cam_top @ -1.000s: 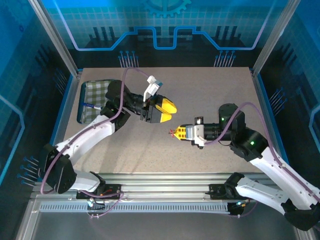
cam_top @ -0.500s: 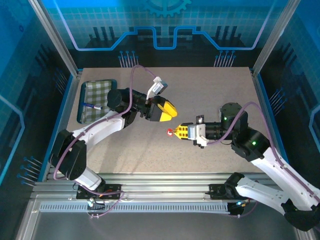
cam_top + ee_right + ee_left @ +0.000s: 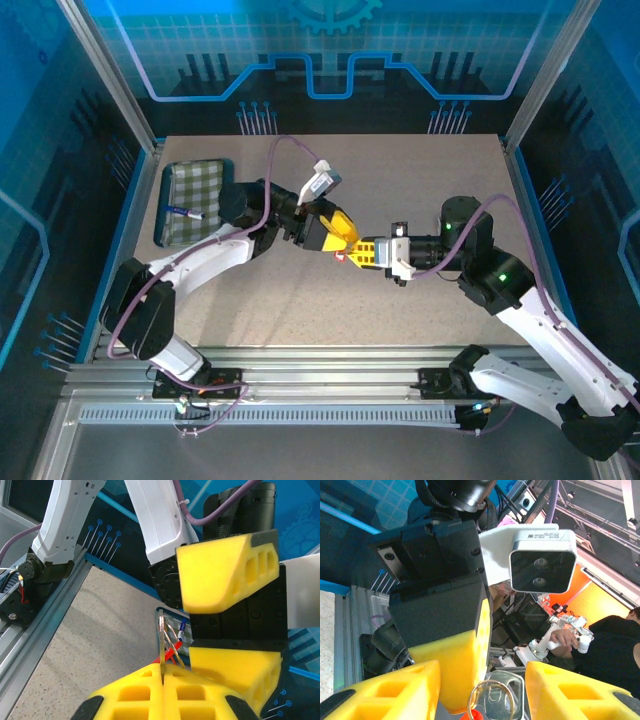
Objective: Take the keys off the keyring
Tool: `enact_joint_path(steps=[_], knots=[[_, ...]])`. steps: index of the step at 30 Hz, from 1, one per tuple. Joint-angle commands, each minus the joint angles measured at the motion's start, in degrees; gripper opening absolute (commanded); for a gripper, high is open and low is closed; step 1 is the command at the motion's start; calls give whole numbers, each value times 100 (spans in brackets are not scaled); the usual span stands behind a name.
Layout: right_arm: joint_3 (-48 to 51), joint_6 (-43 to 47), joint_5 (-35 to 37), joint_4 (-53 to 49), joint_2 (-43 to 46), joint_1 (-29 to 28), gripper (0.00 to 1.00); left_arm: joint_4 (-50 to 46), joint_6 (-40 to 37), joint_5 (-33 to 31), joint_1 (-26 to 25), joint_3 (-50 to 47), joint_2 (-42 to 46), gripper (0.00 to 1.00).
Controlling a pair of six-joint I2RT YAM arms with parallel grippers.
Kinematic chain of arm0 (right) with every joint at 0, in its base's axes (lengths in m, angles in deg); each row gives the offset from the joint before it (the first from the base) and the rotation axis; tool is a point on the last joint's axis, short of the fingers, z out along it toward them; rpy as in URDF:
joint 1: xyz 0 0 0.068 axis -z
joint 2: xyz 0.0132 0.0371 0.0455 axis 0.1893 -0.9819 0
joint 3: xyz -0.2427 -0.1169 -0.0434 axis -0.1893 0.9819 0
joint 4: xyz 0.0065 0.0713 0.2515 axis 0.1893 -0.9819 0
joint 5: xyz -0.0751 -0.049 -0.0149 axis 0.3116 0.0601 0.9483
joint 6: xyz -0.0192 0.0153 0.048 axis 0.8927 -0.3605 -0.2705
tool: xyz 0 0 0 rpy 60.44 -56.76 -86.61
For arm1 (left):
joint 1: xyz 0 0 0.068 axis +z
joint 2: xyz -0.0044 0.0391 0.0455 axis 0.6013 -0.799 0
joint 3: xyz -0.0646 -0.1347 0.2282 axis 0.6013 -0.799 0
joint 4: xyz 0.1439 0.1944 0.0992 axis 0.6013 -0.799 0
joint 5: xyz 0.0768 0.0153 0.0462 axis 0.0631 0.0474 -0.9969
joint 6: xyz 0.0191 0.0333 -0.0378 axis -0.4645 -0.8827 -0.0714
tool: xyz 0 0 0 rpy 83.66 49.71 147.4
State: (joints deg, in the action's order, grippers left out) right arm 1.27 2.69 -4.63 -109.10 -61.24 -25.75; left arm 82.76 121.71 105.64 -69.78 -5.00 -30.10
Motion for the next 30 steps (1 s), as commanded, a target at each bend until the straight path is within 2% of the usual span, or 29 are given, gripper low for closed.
enact_joint_path(steps=[1, 3, 6, 10, 15, 20, 25, 27, 30], knots=[[-205, 78, -44, 140, -9, 95, 0, 237, 85, 150, -48, -25, -77, 47], [-186, 69, -37, 140, -18, 161, 0, 236, 79, 142, -41, -31, -61, 43], [-157, 15, -79, 123, -9, 294, 0, 238, 100, 157, -37, 26, -35, 31], [-47, -56, -76, 90, 44, 429, 0, 236, 91, 134, -6, 89, 23, 26], [86, -85, 28, 18, 138, 483, 0, 236, 57, 54, 64, 175, 75, 27], [189, -124, 52, 9, 185, 527, 0, 238, -5, 0, 91, 186, 98, 19], [237, -132, 81, 28, 211, 529, 0, 247, -52, -66, 148, 161, 85, 16], [244, -160, 34, 34, 227, 531, 0, 236, -81, -75, 168, 169, 81, 7], [239, -206, 1, 56, 244, 530, 0, 241, -78, -97, 179, 193, 61, 3]])
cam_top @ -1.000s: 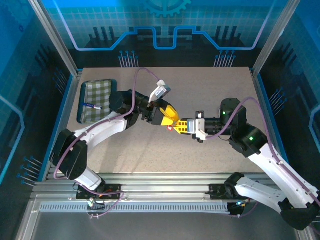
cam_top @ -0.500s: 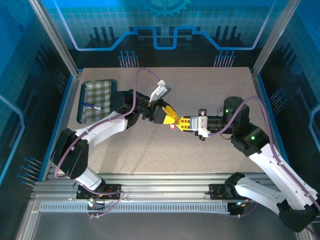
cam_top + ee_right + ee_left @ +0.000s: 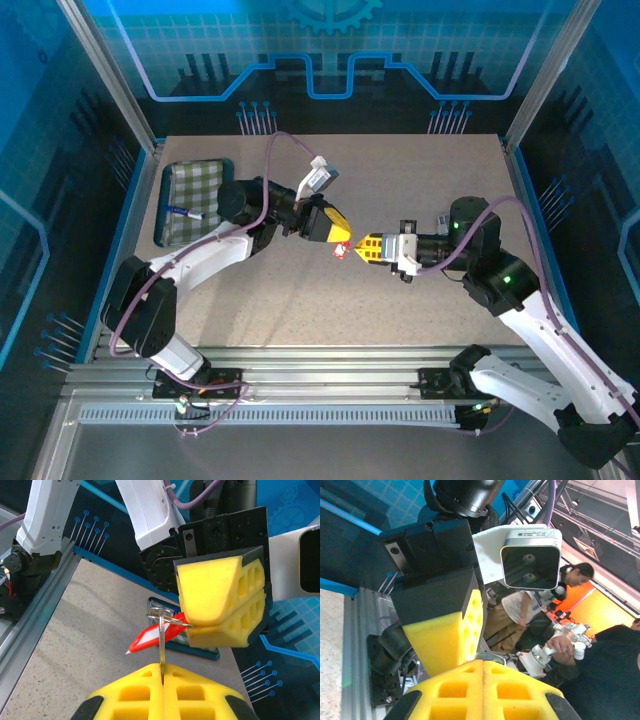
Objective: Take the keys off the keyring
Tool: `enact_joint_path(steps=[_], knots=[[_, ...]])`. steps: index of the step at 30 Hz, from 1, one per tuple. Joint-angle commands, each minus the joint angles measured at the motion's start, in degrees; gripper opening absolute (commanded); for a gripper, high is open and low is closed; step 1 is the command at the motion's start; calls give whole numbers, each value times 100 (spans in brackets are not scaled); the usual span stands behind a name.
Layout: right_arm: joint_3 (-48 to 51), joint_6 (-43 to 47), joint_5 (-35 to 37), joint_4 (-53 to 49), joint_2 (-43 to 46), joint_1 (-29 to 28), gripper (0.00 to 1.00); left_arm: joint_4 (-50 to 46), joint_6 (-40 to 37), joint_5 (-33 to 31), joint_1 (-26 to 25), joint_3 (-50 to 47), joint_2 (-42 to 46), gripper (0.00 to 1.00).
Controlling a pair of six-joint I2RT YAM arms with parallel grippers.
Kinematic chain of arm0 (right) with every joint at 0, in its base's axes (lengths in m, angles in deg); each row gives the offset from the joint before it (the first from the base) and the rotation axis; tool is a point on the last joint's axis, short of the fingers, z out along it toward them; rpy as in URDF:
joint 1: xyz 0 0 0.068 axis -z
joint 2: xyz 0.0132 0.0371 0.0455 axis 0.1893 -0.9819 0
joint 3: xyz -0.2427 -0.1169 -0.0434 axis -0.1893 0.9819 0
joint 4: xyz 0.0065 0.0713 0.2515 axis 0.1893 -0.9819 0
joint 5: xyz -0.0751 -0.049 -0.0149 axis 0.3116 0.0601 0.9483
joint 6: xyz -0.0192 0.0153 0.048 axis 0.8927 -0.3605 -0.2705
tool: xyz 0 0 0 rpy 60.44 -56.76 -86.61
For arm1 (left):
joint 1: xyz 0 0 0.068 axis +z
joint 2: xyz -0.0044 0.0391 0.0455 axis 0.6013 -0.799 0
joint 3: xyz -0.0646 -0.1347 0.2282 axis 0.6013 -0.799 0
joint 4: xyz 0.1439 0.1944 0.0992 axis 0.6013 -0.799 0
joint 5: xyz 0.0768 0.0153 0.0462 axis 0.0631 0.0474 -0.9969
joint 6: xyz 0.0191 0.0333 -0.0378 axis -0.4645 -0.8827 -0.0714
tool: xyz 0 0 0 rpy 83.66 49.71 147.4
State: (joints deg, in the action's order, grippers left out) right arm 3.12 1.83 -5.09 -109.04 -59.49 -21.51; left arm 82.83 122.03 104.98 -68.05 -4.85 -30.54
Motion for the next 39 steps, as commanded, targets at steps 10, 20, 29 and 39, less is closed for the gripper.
enact_joint_path(steps=[10, 20, 29, 39], knots=[[232, -174, 387, 567, 258, -29, 0, 229, -268, -354, 85, 78, 116, 0], [711, 420, 1998, 1513, 576, -893, 0, 190, -495, -949, 253, -230, 315, 0], [1129, 1421, 3887, 2489, 521, -1869, 0, -252, -983, -1159, 327, -368, 544, 0], [1141, 1295, 3785, 2478, 502, -1841, 0, -275, -978, -1261, 557, -559, 595, 31]])
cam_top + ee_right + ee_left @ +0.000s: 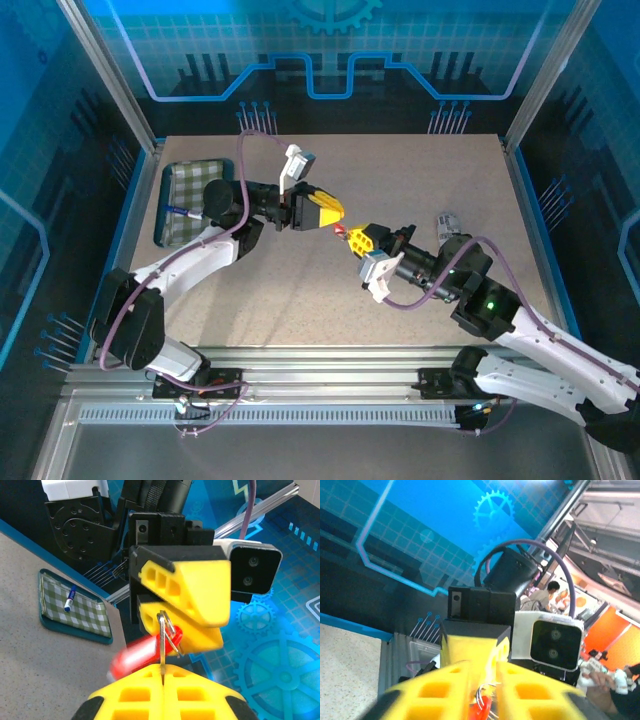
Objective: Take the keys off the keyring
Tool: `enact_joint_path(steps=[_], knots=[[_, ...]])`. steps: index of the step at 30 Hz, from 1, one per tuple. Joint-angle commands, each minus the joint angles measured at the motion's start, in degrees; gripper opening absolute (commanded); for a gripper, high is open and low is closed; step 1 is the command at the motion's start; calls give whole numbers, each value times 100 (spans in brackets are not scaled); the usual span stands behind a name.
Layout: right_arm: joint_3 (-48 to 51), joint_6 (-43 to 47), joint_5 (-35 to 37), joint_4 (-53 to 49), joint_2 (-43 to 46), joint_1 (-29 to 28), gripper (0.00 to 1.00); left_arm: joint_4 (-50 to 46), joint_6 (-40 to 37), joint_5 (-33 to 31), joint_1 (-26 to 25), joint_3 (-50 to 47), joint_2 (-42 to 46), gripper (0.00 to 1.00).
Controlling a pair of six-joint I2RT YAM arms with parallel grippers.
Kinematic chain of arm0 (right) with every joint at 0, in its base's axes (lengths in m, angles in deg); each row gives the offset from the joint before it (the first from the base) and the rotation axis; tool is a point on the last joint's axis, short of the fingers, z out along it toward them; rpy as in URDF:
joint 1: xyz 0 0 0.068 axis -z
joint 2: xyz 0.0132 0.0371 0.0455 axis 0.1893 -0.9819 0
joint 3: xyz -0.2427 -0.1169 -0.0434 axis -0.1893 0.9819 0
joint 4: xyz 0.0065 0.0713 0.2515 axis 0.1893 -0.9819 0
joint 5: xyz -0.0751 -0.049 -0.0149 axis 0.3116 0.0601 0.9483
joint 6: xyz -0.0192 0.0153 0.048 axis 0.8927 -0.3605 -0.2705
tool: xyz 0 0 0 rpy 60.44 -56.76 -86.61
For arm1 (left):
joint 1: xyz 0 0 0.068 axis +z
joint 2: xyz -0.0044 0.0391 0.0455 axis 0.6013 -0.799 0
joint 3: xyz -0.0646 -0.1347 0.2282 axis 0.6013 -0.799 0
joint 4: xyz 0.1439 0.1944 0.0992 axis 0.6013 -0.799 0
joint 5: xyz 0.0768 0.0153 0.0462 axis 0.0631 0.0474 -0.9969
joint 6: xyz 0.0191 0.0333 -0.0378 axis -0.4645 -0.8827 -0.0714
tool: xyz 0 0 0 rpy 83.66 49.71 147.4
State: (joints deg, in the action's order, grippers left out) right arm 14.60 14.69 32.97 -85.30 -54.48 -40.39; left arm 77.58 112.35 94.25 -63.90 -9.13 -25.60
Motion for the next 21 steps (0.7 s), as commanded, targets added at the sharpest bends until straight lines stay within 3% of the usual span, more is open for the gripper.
enact_joint_path(steps=[1, 6, 10, 14, 15, 17, 18, 20, 21], knots=[[-15, -20, -96, 70, 6, 92, 0, 351, 10, -182, 158, -170, 103, 38], [-91, -306, -605, -171, 101, 262, 0, -496, -715, -249, 224, -318, 315, 46], [-398, -963, -1754, -742, 87, 757, 0, -1108, -1130, -167, 225, -279, 452, 49], [-672, -1486, -2853, -1201, -111, 1337, 0, -916, -860, -29, 224, -286, 401, 52], [-723, -1712, -3274, -1212, -187, 1558, 0, -850, -753, 3, 224, -288, 375, 56], [-765, -2130, -3912, -1054, -323, 1935, 0, -773, -674, 46, 216, -333, 355, 72], [-793, -2222, -4179, -1021, -401, 2073, 0, -704, -704, 61, 207, -392, 359, 72], [-856, -2262, -4291, -1025, -526, 2127, 0, -1019, -1089, -78, 207, -505, 474, 70], [-895, -2253, -4377, -1035, -587, 2146, 0, -1782, -1661, -258, 207, -508, 588, 69]])
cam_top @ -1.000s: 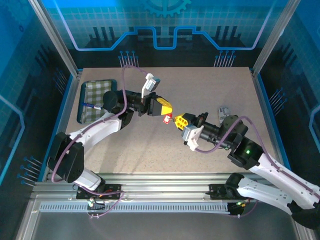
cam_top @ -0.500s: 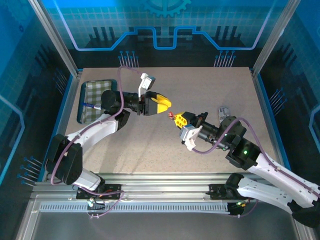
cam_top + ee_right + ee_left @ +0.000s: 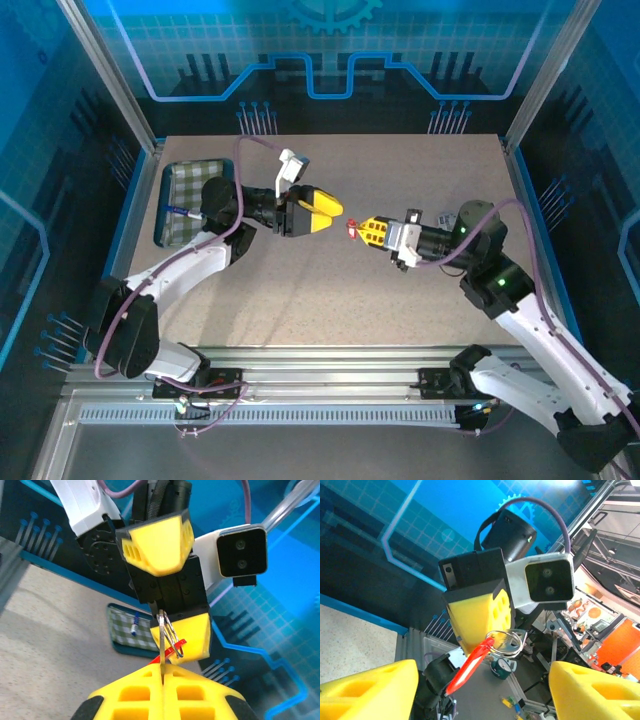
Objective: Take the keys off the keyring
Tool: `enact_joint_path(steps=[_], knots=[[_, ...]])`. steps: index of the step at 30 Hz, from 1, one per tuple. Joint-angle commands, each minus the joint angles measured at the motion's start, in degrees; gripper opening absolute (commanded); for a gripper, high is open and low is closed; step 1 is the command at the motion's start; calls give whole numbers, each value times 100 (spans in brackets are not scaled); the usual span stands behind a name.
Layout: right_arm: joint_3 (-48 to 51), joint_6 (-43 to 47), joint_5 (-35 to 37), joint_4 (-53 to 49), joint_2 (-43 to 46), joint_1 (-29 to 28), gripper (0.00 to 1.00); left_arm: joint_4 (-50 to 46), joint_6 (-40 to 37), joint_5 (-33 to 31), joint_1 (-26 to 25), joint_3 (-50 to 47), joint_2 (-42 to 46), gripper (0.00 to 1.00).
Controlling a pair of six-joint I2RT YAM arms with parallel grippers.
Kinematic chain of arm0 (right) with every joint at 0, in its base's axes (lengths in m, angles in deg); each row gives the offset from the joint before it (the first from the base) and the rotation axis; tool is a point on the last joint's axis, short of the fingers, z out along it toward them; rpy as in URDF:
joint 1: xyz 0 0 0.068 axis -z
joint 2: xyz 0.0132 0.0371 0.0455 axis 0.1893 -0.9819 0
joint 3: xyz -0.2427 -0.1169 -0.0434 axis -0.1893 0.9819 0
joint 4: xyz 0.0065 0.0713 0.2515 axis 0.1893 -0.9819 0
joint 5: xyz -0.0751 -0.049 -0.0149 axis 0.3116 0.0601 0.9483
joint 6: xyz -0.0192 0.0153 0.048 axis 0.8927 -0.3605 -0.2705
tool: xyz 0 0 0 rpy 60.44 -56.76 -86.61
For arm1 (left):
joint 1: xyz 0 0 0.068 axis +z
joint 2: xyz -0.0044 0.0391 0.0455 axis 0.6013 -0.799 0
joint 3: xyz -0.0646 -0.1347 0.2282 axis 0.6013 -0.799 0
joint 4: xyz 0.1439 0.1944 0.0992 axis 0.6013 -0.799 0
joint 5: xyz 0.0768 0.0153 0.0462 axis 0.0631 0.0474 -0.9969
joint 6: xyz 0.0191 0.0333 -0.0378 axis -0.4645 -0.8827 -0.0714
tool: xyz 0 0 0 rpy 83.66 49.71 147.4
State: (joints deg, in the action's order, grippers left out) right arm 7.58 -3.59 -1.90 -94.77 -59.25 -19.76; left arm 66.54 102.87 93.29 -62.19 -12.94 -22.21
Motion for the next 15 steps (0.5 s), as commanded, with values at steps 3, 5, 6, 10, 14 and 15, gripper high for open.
enact_joint_path(steps=[3, 5, 6, 10, 14, 15], knots=[[-274, -634, -1182, 10, -296, 208, 0, -4082, -3311, -1552, -2, 74, 956, 90], [-184, -711, -1181, 203, -359, 263, 0, -4884, -4124, -2144, 33, 202, 1127, 91], [-112, -734, -1181, 306, -374, 289, 0, -4820, -4058, -2336, 105, 190, 1143, 91], [84, -972, -1300, 698, -400, 416, 0, -4815, -4320, -3327, 128, 56, 1298, 99], [99, -1259, -1608, 953, -551, 524, 0, -5119, -2463, -3996, 370, 406, 1070, 99], [77, -1293, -1663, 980, -597, 519, 0, -5022, -1875, -3849, 463, 479, 949, 99]])
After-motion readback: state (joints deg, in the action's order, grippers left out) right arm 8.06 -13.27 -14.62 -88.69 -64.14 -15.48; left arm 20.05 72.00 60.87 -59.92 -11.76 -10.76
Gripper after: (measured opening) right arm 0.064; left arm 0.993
